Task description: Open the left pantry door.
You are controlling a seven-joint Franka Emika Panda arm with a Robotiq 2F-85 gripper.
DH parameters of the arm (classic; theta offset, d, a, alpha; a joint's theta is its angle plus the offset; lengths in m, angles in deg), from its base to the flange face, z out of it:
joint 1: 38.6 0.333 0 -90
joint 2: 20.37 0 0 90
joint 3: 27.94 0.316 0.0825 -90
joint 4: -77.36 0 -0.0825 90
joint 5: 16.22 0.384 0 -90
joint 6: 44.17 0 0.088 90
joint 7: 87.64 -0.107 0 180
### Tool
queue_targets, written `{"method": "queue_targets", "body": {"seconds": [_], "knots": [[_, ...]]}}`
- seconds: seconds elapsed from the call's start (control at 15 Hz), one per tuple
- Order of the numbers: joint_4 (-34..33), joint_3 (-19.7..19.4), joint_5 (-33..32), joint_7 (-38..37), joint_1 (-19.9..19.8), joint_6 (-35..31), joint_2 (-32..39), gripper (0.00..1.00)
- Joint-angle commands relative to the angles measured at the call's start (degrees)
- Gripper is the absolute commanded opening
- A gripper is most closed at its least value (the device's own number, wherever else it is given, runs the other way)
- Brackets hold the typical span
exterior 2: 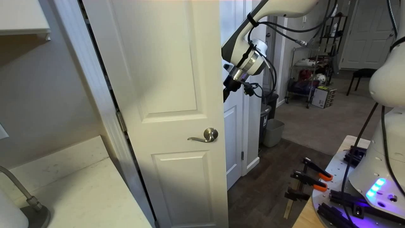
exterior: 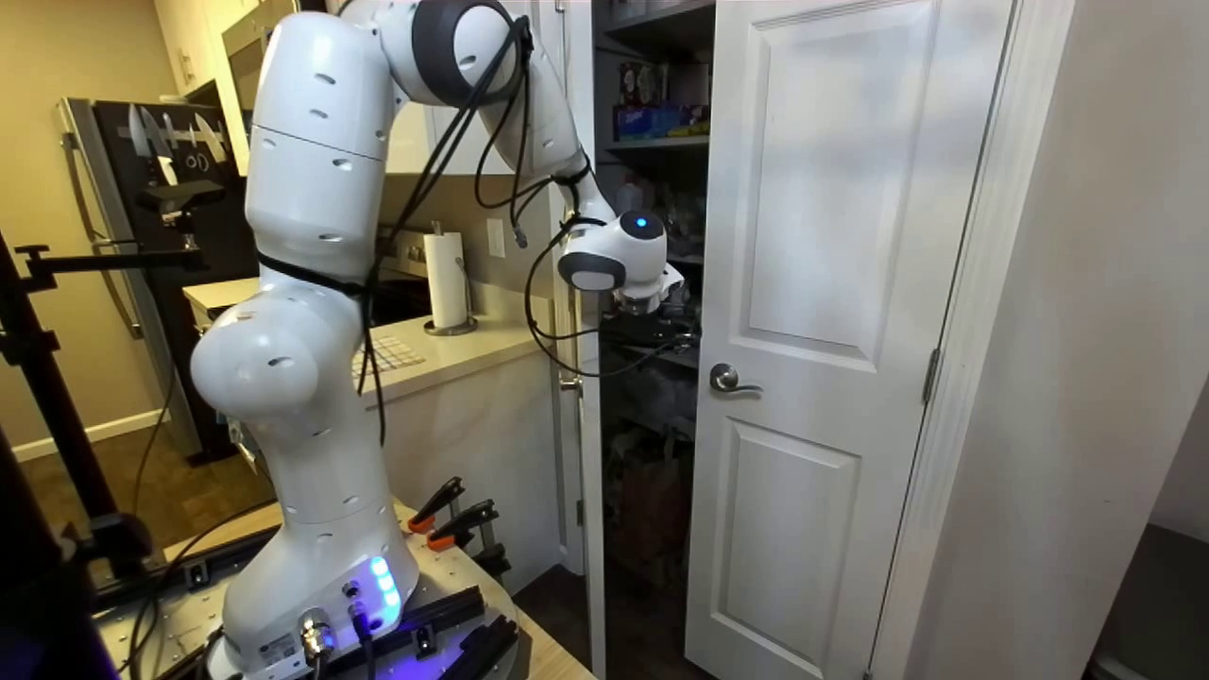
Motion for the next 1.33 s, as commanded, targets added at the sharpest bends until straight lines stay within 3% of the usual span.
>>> {"method": "queue_targets", "body": {"seconds": [0.0,0.4,1.27], "knots": [[3.54,6.38,8.39,4.68,1.17,-6.79,-1.31,1.0],[7.53,11.59,17.41,8.46,1.72,-11.74,-3.94,1.0],[9.53,18.55,18.1,8.89,4.15,-13.67,-3.88,1.0]]}}
